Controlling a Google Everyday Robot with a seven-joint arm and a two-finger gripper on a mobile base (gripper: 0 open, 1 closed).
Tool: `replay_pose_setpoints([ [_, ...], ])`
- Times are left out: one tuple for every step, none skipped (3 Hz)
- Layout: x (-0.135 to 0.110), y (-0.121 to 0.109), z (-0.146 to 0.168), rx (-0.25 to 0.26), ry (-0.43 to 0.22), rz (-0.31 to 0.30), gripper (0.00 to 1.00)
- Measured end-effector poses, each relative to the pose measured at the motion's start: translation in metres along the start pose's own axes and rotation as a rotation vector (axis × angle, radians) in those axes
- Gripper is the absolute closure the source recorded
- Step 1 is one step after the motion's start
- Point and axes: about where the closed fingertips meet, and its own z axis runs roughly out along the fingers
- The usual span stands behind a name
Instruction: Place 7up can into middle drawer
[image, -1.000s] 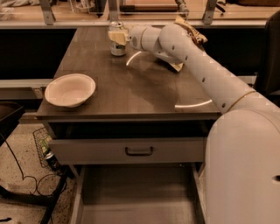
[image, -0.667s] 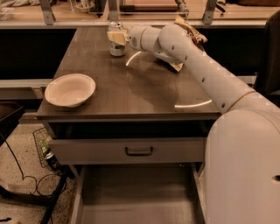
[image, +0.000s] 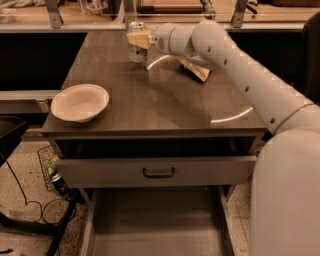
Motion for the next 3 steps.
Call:
replay_pose_setpoints([
  [-0.026, 0.011, -0.053, -0.009, 0.004, -0.016, 1.00],
  [-0.049, 0.026, -0.112, -0.012, -0.010, -0.028, 1.00],
  [-0.056, 0.048, -0.174, -0.048, -0.014, -0.050, 1.00],
])
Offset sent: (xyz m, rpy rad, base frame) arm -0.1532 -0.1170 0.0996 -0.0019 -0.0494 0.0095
